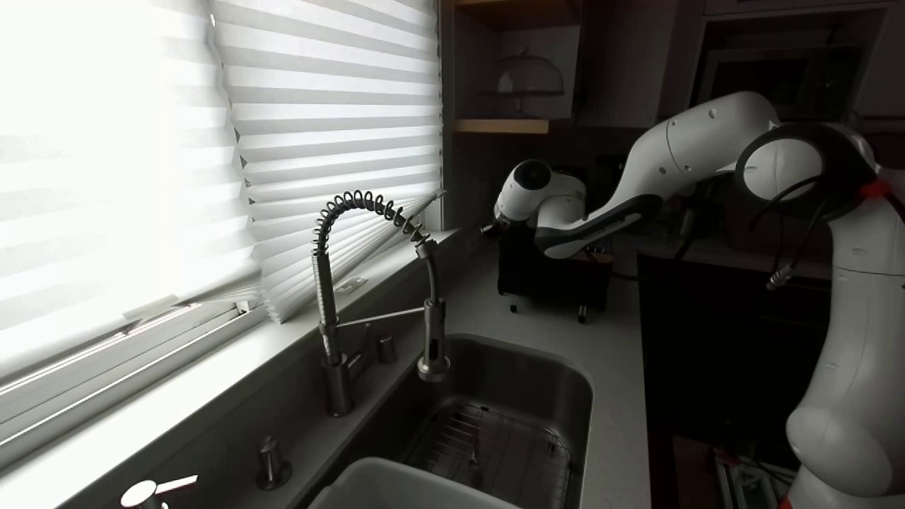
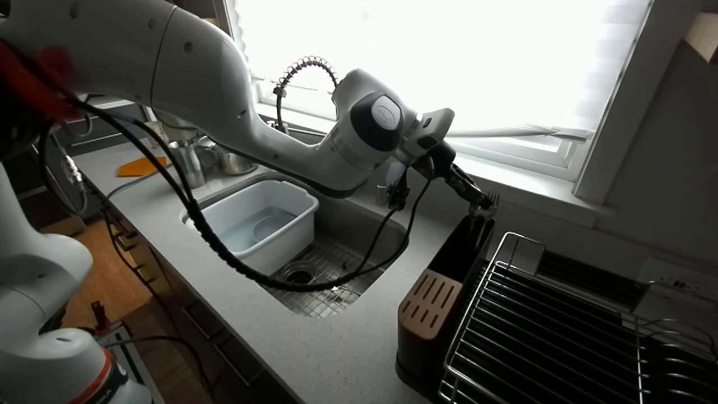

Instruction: Move the spoon and fork to the middle compartment of the black cutlery drying rack

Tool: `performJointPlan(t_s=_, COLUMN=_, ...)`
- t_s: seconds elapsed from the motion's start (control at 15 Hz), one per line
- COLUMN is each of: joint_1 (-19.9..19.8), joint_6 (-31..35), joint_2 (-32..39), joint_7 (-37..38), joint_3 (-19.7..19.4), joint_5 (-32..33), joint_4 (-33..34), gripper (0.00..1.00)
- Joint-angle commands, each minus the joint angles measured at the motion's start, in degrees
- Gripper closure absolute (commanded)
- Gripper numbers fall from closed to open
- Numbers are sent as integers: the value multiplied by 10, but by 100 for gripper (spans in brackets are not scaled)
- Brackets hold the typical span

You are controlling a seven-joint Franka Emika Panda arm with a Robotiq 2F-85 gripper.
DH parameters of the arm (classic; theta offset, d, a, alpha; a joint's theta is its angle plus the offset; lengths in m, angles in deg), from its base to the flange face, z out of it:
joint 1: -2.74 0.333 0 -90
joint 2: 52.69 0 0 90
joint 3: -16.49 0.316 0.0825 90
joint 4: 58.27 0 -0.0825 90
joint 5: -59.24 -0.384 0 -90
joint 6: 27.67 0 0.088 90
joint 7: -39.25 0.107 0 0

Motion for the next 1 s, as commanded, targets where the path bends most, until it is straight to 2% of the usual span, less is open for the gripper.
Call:
performJointPlan(t_s=0.0, joint_1=-4, joint_6=12, joint_2=-5, joint_7=-17, joint_3=5, joint_5=-10, joint_4=-2, gripper=98)
performJointPlan(t_s=0.93, joint_1=-28, joint_6=37, joint_2=-92, joint_7=-12, joint_3=0, joint_5=-32, joint_4=-21, gripper=98)
